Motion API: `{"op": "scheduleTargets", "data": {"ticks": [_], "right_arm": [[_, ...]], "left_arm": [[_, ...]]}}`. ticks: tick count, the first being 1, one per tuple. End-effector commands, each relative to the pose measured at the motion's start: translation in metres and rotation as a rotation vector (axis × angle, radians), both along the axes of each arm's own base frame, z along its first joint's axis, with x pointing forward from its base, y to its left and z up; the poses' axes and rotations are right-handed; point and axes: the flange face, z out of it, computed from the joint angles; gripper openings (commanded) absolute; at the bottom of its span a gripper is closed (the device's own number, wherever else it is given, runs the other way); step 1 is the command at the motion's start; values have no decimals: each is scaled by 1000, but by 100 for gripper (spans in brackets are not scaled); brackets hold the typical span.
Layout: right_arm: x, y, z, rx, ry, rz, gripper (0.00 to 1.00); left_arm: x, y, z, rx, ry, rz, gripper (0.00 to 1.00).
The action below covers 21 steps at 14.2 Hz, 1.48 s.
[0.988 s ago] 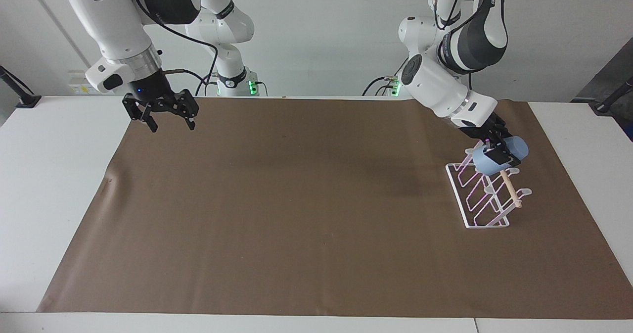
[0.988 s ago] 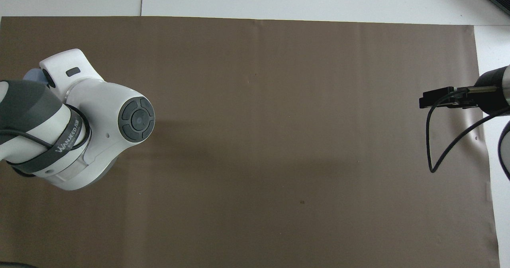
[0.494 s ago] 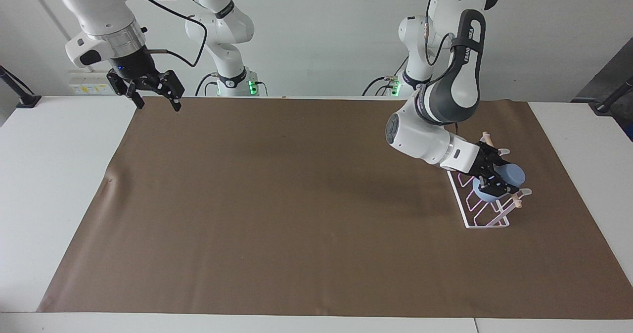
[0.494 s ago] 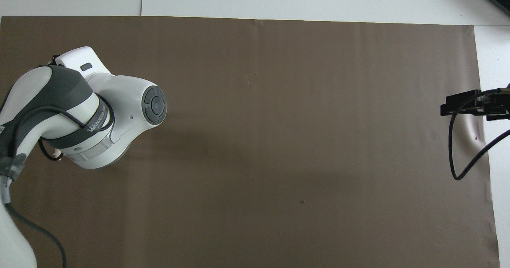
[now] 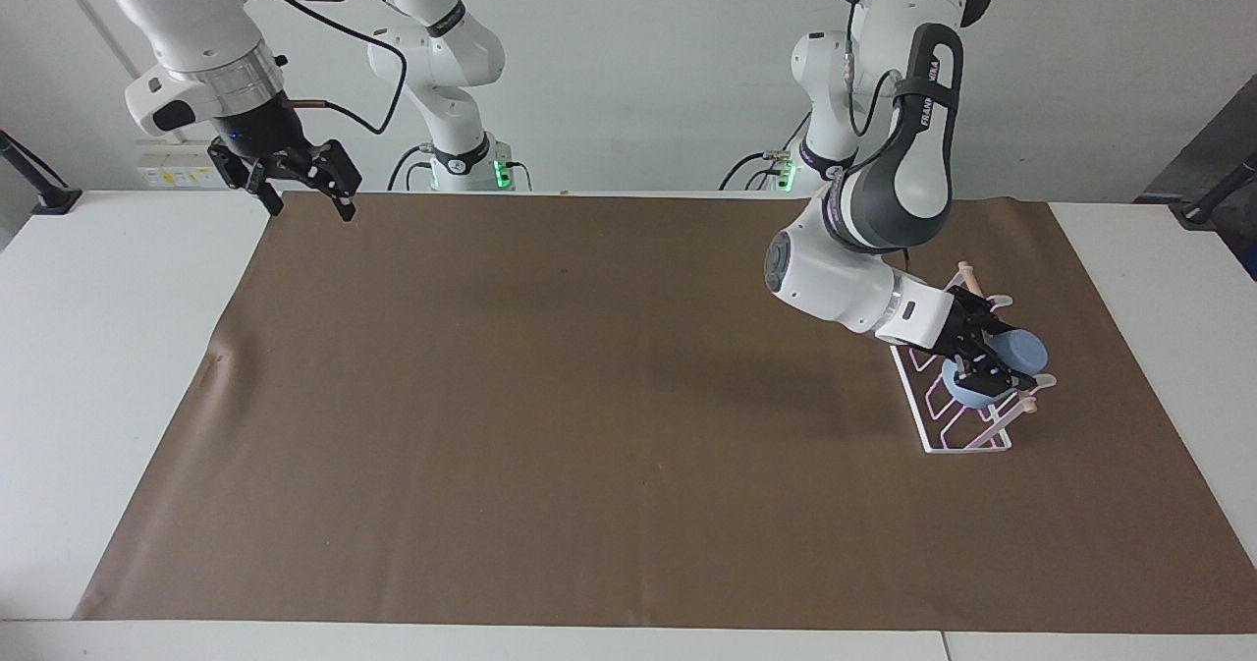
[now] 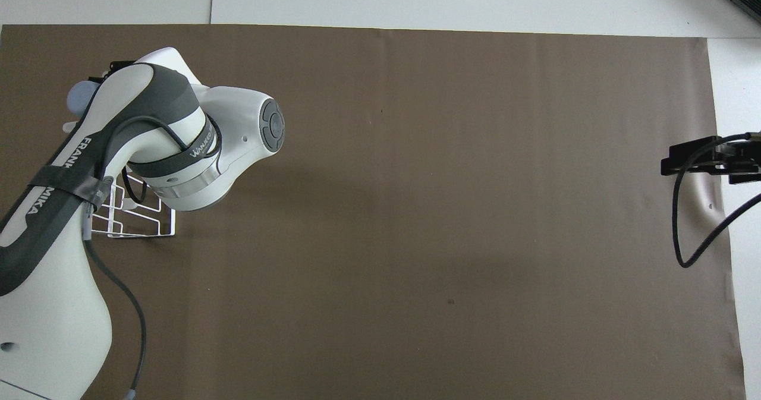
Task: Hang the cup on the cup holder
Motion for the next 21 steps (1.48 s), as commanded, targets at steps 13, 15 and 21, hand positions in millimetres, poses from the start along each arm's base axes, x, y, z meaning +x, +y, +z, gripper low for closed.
{"op": "scheduleTargets", "data": {"ticks": [13, 15, 21], "right_arm": [[-3, 5, -10, -70, 46, 68, 100], [-4, 4, -11, -68, 47, 65, 100], [-4, 6, -11, -69, 40, 68, 100]], "left_arm": [[-14, -7, -15, 14, 12, -29, 97], [-16, -17, 0, 7, 59, -73, 97], [-46, -29, 85, -224, 334, -240, 97]]}}
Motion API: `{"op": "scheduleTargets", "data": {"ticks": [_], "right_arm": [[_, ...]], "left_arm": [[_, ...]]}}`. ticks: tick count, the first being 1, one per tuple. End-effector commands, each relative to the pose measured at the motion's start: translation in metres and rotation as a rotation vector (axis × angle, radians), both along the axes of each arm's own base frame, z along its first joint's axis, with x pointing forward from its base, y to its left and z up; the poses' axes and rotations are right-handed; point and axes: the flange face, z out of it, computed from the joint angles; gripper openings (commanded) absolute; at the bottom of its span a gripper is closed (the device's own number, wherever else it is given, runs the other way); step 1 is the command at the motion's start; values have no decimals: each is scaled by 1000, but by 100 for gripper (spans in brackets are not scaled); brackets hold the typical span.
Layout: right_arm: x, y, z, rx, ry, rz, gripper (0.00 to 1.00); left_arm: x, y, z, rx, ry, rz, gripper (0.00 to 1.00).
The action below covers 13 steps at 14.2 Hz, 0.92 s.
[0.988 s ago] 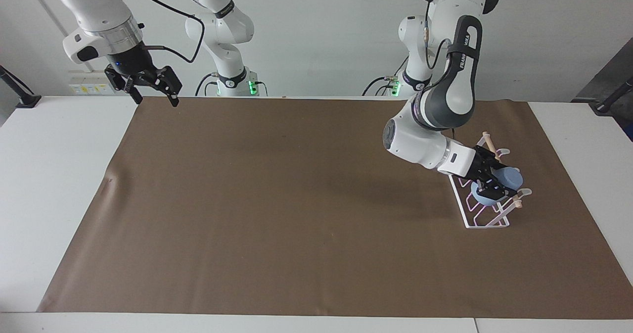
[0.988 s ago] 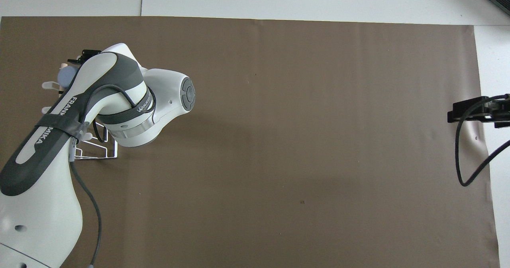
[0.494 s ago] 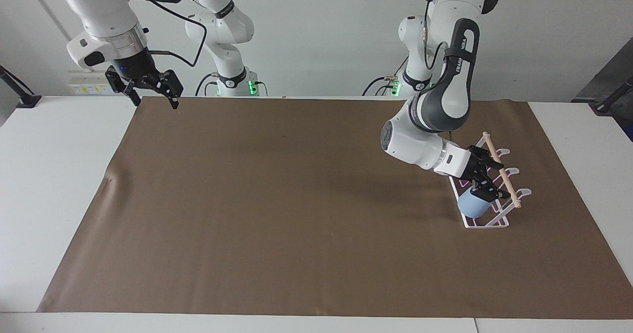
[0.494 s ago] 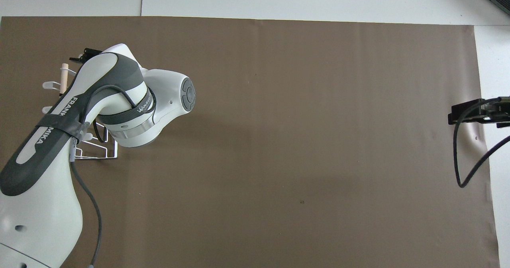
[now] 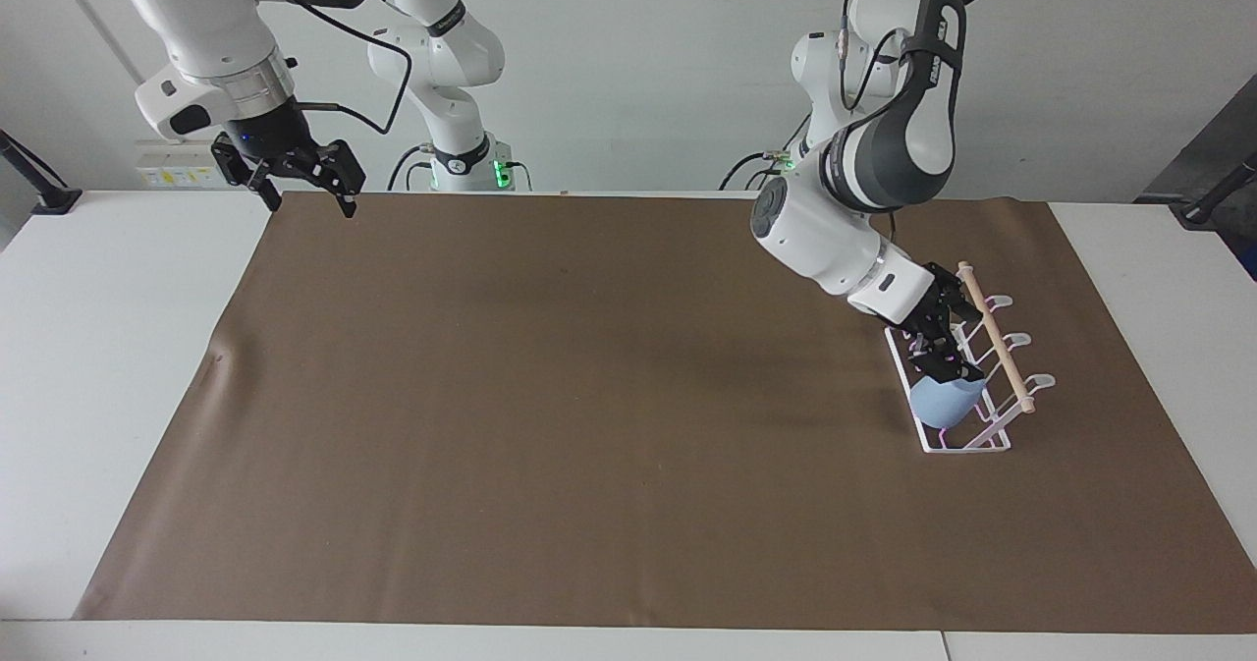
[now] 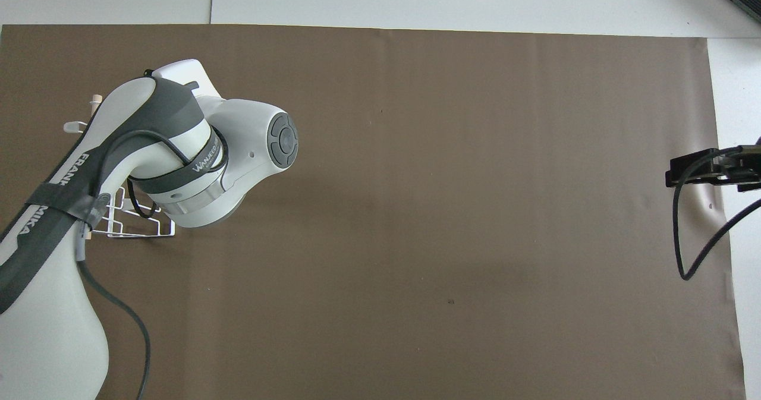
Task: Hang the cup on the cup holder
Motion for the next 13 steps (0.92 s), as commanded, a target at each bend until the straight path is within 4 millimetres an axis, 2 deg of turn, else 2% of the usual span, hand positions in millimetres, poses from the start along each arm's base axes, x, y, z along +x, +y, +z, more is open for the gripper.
{"op": "scheduleTargets", "data": {"ticks": [1, 3, 5, 10, 13], "right_arm": [[-5, 0, -1, -6, 5, 15, 100], [-5, 0, -1, -6, 5, 15, 100], [-5, 0, 0, -6, 3, 16, 100], [-5, 0, -2, -6, 8, 16, 100], [-6, 0, -3, -6, 8, 16, 100]], "left_arm": [[-14, 1, 20, -47, 178, -136, 97], [-15, -3, 24, -81, 312, -249, 100], [-16, 1, 37, -124, 391, -357, 100], [-23, 49, 80, -313, 593, -625, 100], [-25, 84, 94, -402, 699, -823, 100]]}}
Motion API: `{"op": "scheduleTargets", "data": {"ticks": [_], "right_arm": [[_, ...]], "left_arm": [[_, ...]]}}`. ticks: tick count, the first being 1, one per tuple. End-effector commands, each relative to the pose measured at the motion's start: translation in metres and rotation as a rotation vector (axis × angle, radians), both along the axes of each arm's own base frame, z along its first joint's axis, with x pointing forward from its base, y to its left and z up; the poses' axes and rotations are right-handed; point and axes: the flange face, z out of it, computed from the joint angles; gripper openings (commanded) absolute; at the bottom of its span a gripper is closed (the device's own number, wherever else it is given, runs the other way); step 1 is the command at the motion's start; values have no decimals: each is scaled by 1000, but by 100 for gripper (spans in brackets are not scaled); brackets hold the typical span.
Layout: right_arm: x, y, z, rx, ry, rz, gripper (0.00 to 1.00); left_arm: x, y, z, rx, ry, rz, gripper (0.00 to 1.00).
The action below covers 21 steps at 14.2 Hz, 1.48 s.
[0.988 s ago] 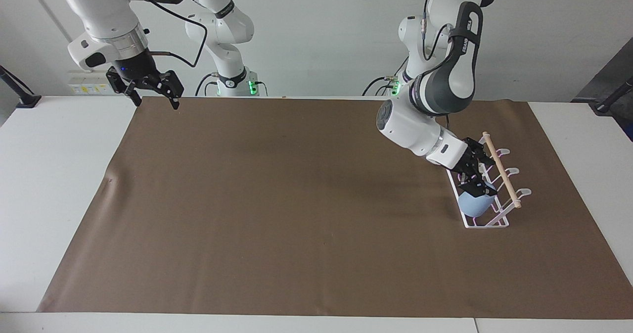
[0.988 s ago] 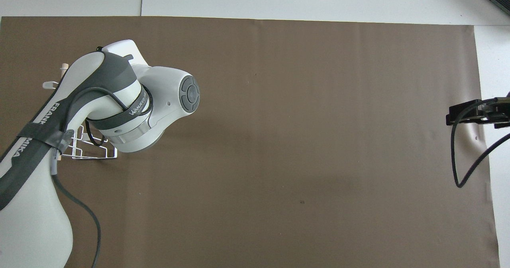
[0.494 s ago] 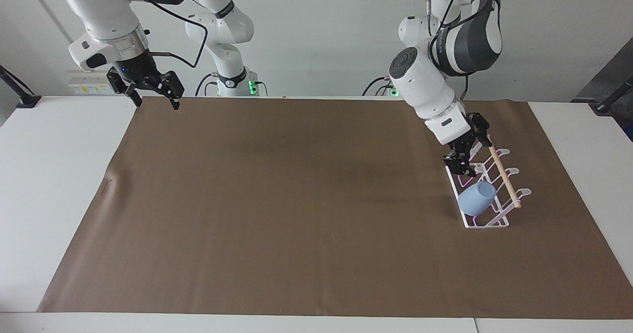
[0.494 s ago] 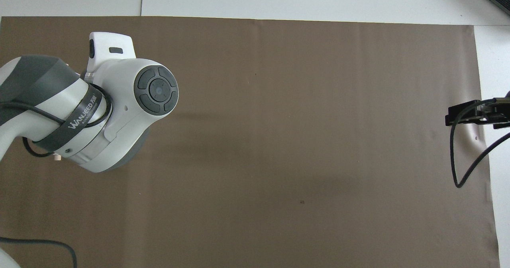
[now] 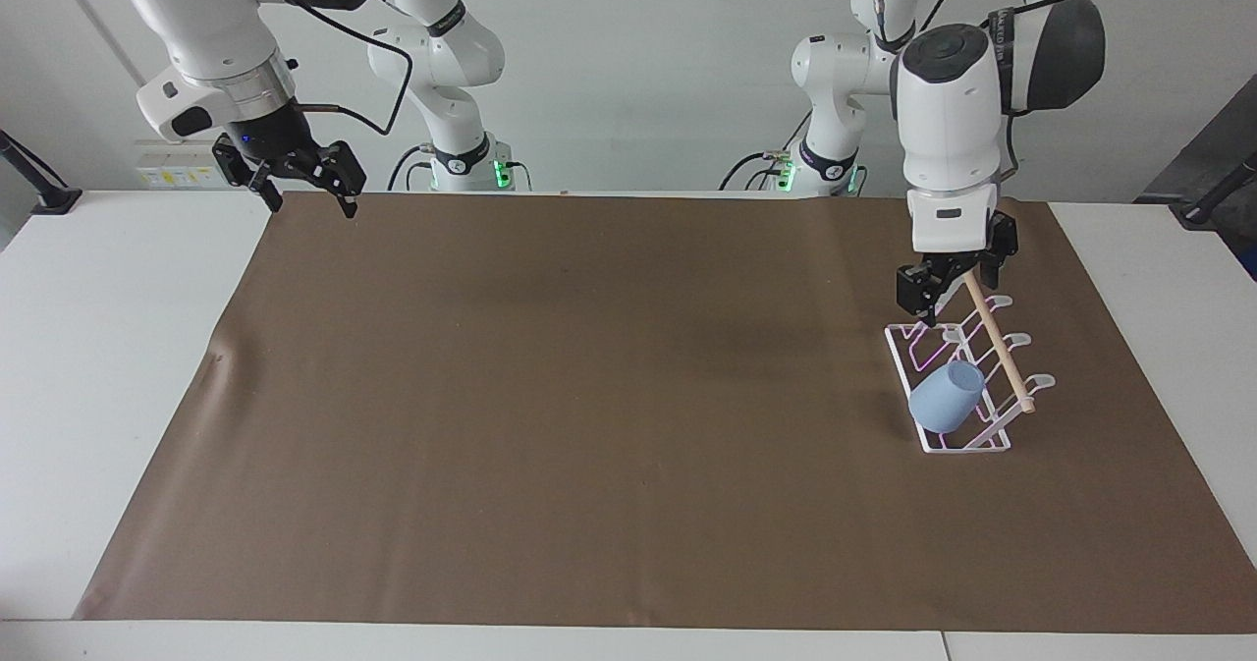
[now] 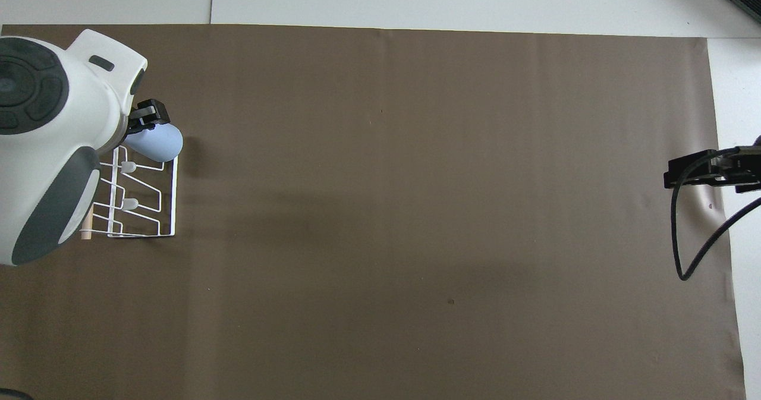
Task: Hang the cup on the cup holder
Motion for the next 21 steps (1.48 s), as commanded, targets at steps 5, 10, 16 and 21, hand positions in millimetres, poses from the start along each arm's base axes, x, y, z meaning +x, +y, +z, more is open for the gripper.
{"op": "scheduleTargets", "data": {"ticks": [5, 10, 16, 21], "right_arm": [[-6, 0, -1, -4, 6, 15, 100], [-4, 0, 0, 11, 0, -22, 100], [-4, -2, 0, 14, -3, -33, 100], [-4, -2, 1, 14, -7, -31, 100]], "left_arm": [[-11, 40, 34, -212, 112, -249, 100], [-21, 58, 58, -214, 233, -334, 100], [-37, 65, 62, -227, 350, -384, 100], [-46, 65, 65, -224, 355, -371, 100]]}}
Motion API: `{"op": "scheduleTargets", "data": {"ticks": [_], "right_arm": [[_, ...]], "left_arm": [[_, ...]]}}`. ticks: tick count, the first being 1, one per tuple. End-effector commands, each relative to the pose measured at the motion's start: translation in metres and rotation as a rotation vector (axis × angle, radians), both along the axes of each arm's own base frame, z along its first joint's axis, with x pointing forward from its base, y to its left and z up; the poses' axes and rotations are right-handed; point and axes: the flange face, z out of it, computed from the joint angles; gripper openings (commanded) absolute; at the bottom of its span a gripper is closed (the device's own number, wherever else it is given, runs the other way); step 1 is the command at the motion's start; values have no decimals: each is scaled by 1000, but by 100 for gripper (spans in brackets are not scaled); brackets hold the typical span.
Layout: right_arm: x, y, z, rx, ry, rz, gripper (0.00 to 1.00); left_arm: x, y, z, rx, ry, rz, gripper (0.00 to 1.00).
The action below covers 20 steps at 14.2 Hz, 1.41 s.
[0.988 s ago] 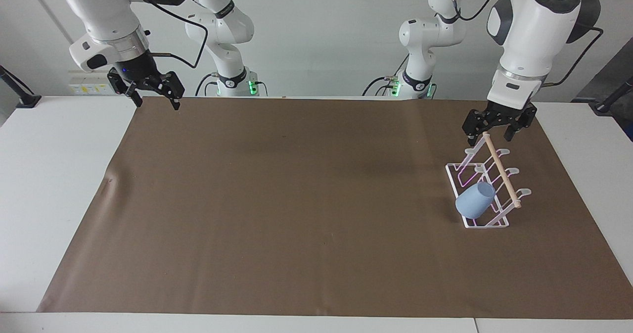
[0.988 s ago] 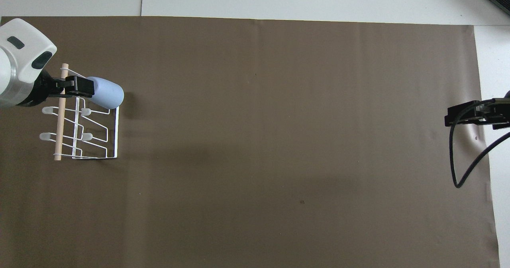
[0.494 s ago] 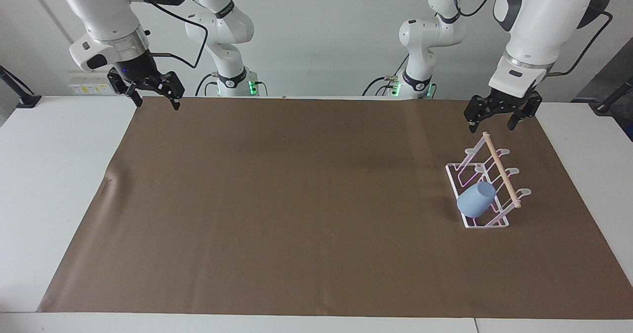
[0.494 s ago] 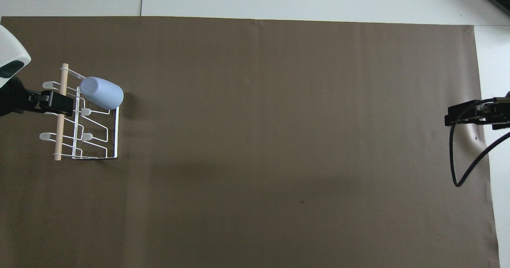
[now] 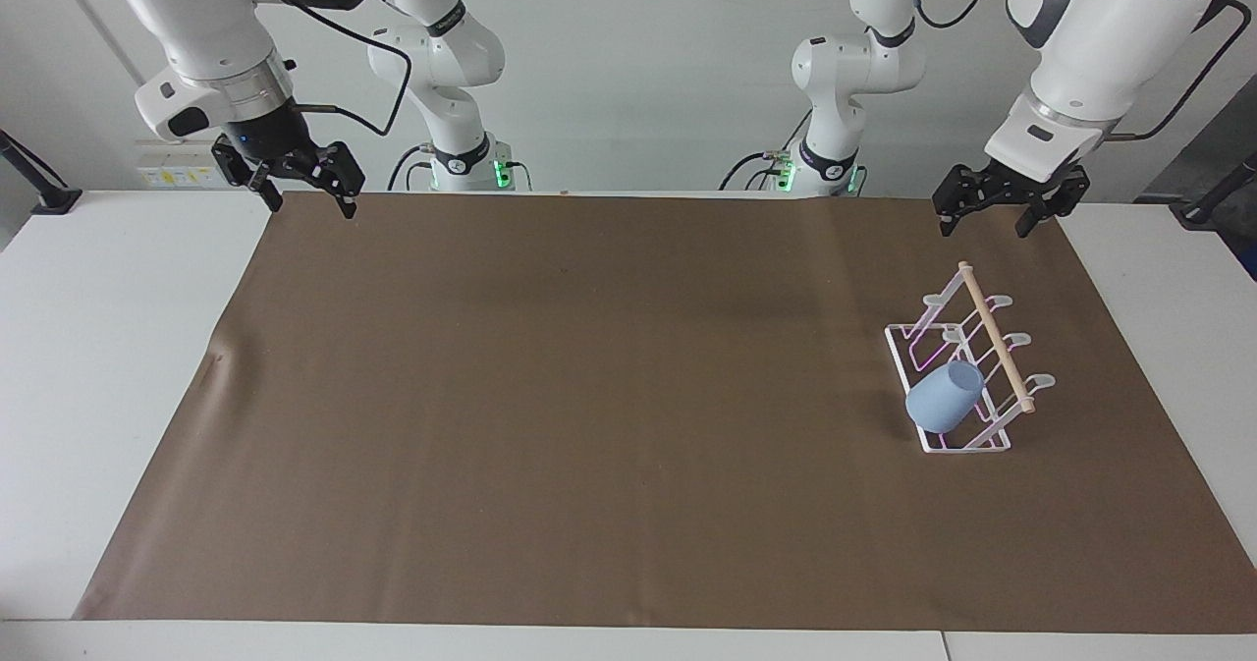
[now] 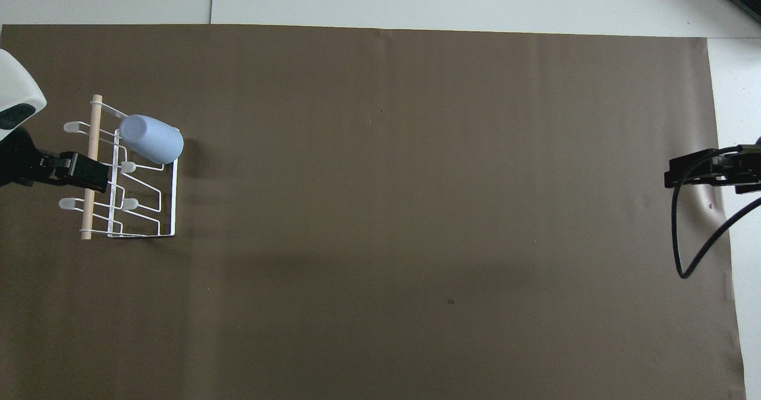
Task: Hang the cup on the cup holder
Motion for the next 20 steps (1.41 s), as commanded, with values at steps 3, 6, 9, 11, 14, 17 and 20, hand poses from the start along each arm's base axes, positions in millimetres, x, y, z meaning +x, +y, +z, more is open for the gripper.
{"op": "scheduleTargets", "data": {"ticks": [3, 6, 9, 11, 14, 17, 20], "right_arm": [[-4, 0, 0, 9, -5, -15, 100], [-4, 0, 0, 9, -5, -15, 100], [-4, -1, 1, 9, -6, -16, 100], [-4, -1, 0, 9, -5, -16, 100], [-4, -1, 0, 10, -3, -16, 100], [-4, -1, -1, 10, -3, -16, 100], [-4, -1, -1, 10, -6, -15, 100]], "left_arm": [[-7, 11, 6, -15, 7, 10, 100], [-1, 30, 10, -91, -27, 20, 100], [0, 31, 10, -91, -26, -10, 100], [1, 27, 10, -84, -27, -9, 100], [3, 24, 11, -76, -30, -12, 100], [3, 21, 11, -70, -34, 8, 100], [2, 16, 13, -70, -40, 6, 100]]}}
